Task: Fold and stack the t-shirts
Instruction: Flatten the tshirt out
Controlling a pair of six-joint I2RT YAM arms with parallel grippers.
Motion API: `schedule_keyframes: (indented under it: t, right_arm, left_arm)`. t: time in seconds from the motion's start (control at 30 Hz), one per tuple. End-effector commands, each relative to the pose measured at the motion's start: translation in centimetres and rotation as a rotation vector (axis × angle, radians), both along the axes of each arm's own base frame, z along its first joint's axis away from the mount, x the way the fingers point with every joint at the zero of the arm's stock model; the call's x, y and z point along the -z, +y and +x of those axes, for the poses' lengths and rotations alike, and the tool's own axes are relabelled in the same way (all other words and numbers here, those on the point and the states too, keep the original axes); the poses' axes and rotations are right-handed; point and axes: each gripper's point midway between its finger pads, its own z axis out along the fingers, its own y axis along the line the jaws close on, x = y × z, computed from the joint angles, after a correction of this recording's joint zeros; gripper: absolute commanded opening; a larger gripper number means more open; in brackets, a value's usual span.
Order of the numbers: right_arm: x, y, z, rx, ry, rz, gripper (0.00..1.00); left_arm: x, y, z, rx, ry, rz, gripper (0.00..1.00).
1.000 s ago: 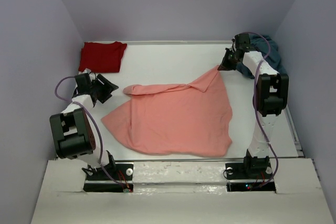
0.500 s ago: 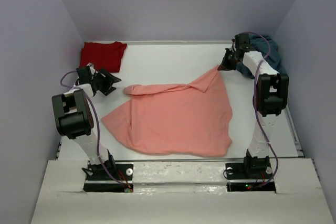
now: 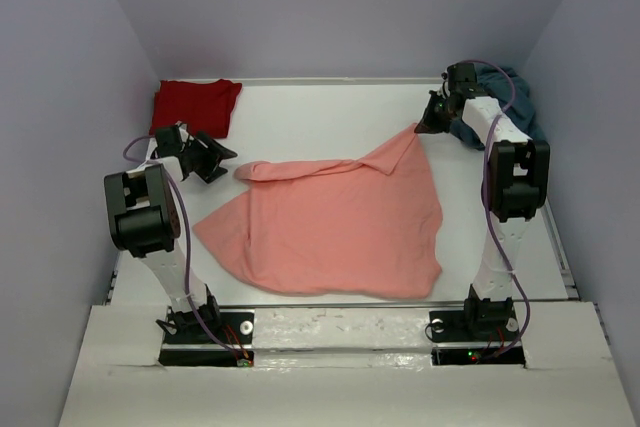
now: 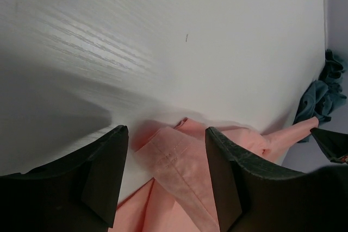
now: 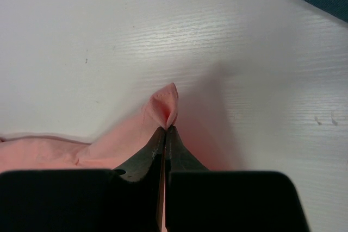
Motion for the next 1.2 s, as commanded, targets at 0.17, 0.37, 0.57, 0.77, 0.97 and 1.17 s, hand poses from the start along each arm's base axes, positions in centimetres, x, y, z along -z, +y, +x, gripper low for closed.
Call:
schedule_keyframes:
  t: [0.17,0.37,0.57,0.77,0.97,1.17]
  right_arm:
    - [-1.5,-0.2,1.3,0.004,-0.053,0.0,0.0]
    - [-1.5,-0.2,1.2,0.004,-0.053,-0.001,0.0]
    - [-1.4,-0.2,1.2,0.005,-0.051,-0.002,0.0]
    - [-1.2,-0.2,1.2,0.007,-0.046,-0.002,0.0]
    - [-1.2,-0.2,1.2,0.007,-0.046,-0.002,0.0]
    - [-1.0,-0.3,1.2,0.007,-0.043,-0.003,0.0]
  left_arm:
    - [-0.7,-2.4,-0.4,0.054,0.007,-0.057,0.65]
    - [-0.5,-2.8,-1.2,0.05,0.022,-0.067,0.64]
    - [0.2,-2.6,-2.0,0.029,0.053,-0.059,0.58]
    - [0.4,-2.9,-2.9,0.03,0.068,-0.073,0.58]
    - [0.2,-3.1,-3.2,0.032,0.066,-0.079,0.45]
    - [0.2,-3.3,-3.2,0.044,0.063,-0.088,0.01]
